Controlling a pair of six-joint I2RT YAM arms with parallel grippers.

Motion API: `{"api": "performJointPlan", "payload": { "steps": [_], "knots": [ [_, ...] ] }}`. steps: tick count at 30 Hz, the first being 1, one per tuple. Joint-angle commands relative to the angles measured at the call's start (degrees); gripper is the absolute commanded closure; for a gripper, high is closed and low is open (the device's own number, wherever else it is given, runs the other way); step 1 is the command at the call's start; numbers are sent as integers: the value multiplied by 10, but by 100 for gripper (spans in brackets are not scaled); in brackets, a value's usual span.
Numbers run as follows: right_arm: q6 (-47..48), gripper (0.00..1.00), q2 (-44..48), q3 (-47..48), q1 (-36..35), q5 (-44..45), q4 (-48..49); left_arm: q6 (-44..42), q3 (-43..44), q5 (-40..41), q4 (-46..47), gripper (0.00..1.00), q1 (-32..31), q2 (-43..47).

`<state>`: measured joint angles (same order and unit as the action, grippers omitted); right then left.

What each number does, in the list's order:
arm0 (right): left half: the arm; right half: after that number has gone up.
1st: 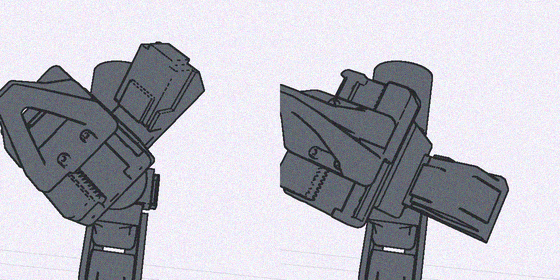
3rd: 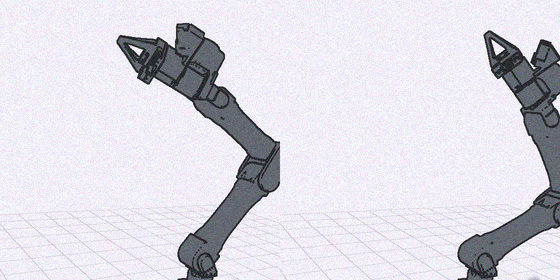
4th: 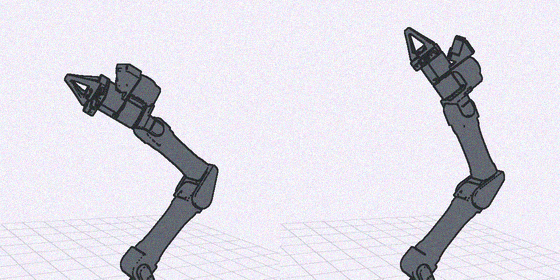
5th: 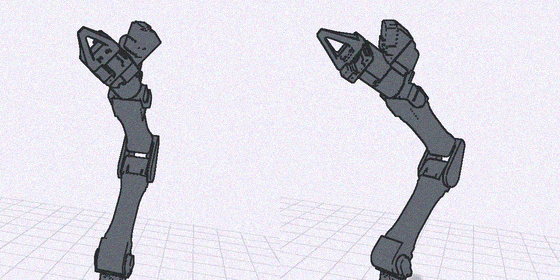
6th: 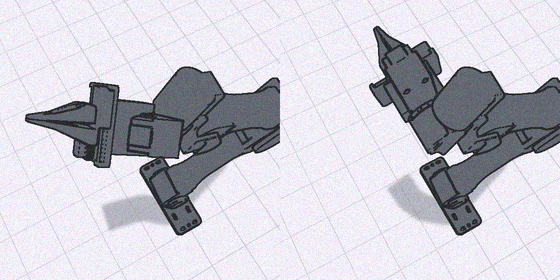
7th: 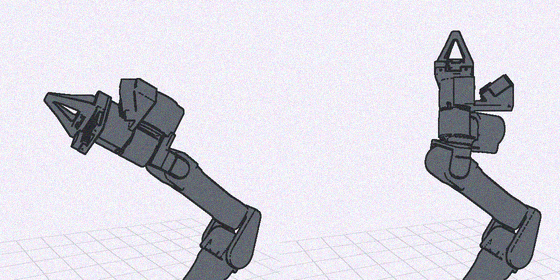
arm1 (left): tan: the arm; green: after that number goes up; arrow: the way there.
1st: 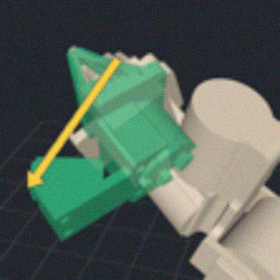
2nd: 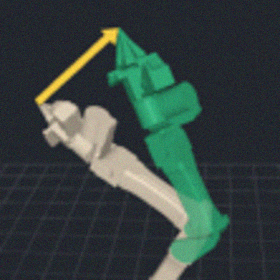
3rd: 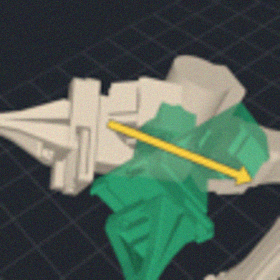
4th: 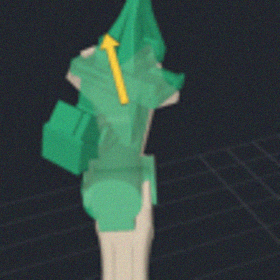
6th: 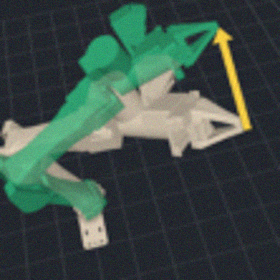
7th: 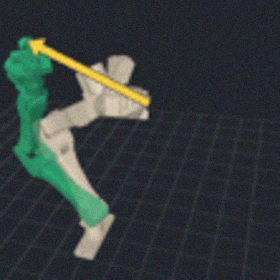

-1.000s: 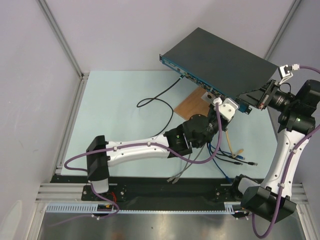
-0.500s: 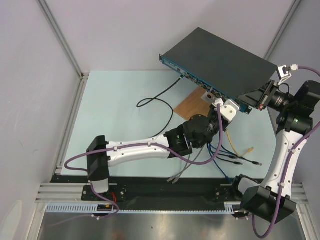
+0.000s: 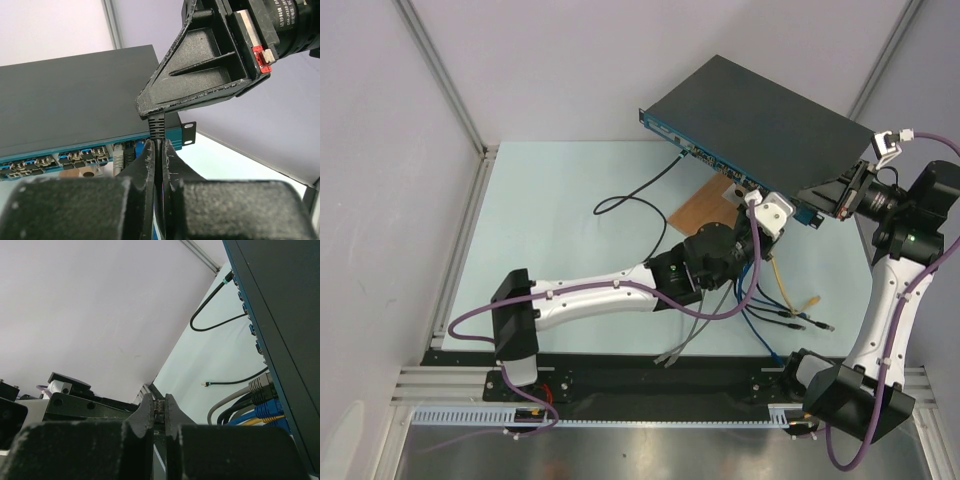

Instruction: Insert the plug into the switch port

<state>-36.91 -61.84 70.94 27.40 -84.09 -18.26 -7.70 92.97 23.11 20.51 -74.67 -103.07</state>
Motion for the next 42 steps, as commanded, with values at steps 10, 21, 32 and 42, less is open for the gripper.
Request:
{"api": "performJointPlan", "payload": {
  "steps": [10,21,32,42],
  "knots": [
    [41,0,-9,25,55,23,-60,66,207,75,-279,100,-20,-77],
    [195,0,-95,100,196,83,-257,125,393,97,-465,99,-18,-167],
    [110,0,-141,5,198,82,-184,154,430,112,-531,100,-6,-191],
    [-27,2,-142,-50,148,77,3,158,433,109,-529,99,8,-202]
  ]
}}
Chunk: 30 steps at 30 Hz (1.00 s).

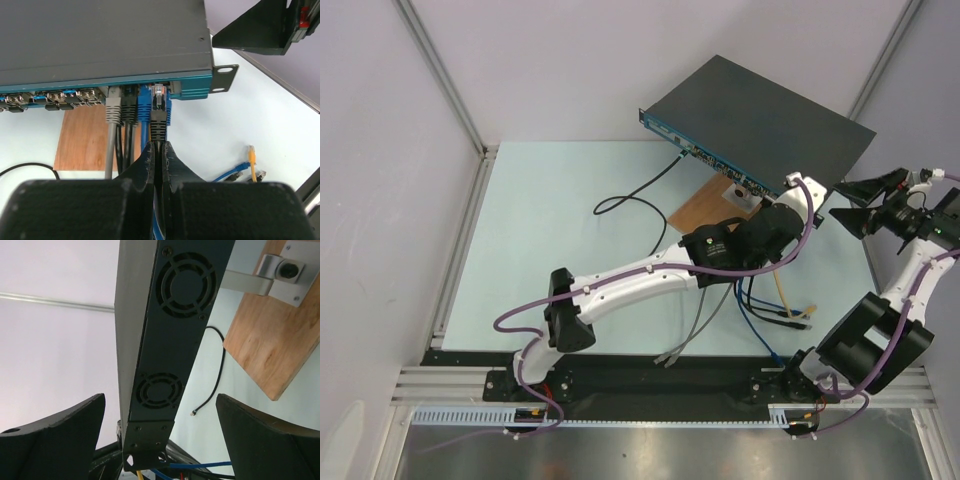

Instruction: Insert the plug into the switch port

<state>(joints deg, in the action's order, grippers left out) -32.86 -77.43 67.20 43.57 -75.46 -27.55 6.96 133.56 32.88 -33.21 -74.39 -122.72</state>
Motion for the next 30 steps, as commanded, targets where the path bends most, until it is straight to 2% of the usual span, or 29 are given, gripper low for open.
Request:
{"api": "performJointPlan", "payload": {
  "steps": [1,4,10,13,14,16,17,19,20,26,28,30],
  "knots": [
    [-71,2,17,-16,-23,-7,108,15,27,10,5,100,7,-5],
    [-77,5,17,-24,-35,3,125,21,30,0,3,99,13,-9],
    [-111,19,20,-47,-65,20,172,37,31,-28,-9,100,17,-9],
    [-135,32,32,-66,-80,22,211,45,30,-36,-15,100,19,-7],
    [-146,39,39,-71,-88,23,228,46,29,-38,-19,100,20,-7],
    [-147,47,45,-79,-95,28,230,52,26,-41,-20,100,21,-6],
    [-147,56,47,-81,-97,28,231,53,26,-42,-21,100,22,-6],
    [-146,63,54,-88,-103,29,232,54,27,-42,-21,100,23,-8],
    [-144,71,56,-92,-104,30,231,55,27,-43,-23,100,24,-9],
    [-124,93,69,-96,-107,31,211,67,28,-44,-26,100,28,-8],
    [-115,99,71,-98,-107,33,204,67,28,-42,-25,100,28,-9],
    [-112,100,73,-99,-108,33,201,67,29,-36,-24,100,28,-8]
  ]
}}
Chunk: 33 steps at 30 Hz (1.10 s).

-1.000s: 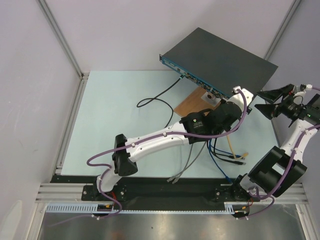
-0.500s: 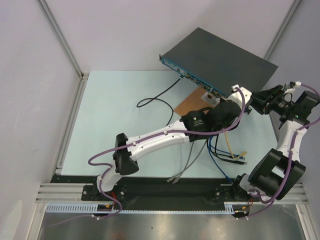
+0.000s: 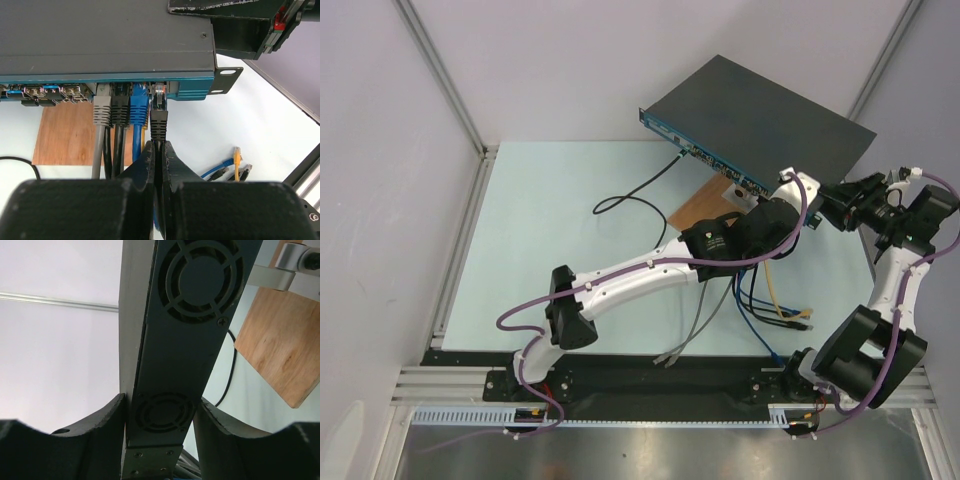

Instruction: Insert the plug into the switch port

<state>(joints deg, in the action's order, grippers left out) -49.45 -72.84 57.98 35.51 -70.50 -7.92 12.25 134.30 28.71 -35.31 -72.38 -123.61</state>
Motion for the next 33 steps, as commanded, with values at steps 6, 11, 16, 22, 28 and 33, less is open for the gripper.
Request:
{"api": "performJointPlan", "payload": {
  "steps": [6,11,16,22,28,33],
  "knots": [
    [61,100,31,-8,-28,-18,4,15,24,20,6,100,9,-1],
    [64,100,32,-9,-29,-18,4,15,32,27,13,99,12,-4],
    [64,100,34,-11,-32,-17,5,23,42,28,21,100,15,-5],
    [65,100,34,-11,-33,-17,7,44,47,21,33,100,21,-1],
    [64,100,33,-12,-34,-17,7,57,43,15,34,100,29,-6],
    [65,100,33,-11,-34,-17,7,83,41,9,23,100,34,-10]
  ]
}}
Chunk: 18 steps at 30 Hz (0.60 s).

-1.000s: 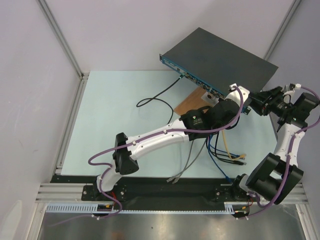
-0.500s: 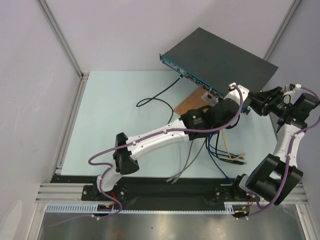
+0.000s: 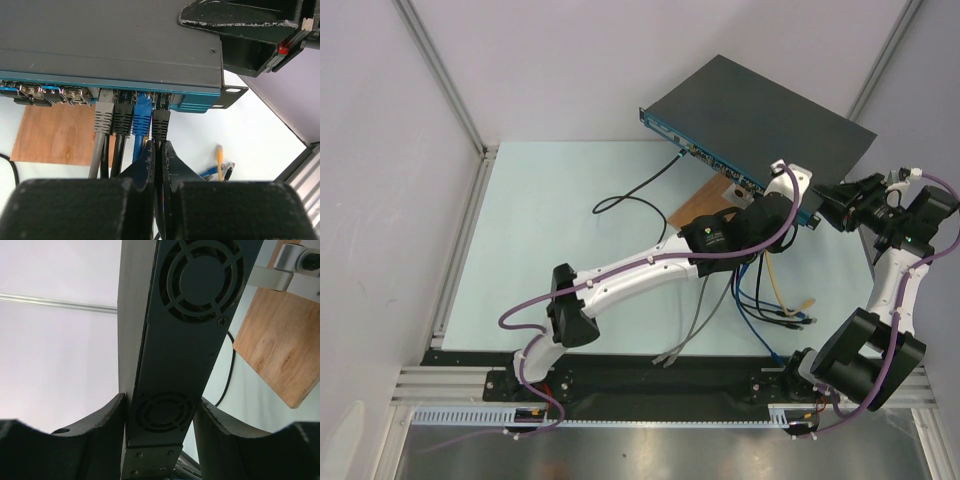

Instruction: Insert the plug into the switch port

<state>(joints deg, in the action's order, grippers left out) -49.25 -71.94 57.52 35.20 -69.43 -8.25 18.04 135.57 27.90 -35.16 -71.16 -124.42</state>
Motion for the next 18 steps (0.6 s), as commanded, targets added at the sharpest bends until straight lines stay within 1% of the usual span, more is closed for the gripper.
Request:
{"api": "performJointPlan", "payload": {
  "steps": [1,4,8,18],
  "knots": [
    [63,100,25,-7,-31,-27,10,28,27,19,22,100,22,-2],
    [67,100,25,-7,-31,-28,7,37,12,23,35,100,22,1],
    [68,100,25,-7,-31,-29,8,28,8,24,57,100,25,-4],
    [65,100,29,-12,-45,-26,10,-13,10,9,166,100,33,-21]
  ]
}}
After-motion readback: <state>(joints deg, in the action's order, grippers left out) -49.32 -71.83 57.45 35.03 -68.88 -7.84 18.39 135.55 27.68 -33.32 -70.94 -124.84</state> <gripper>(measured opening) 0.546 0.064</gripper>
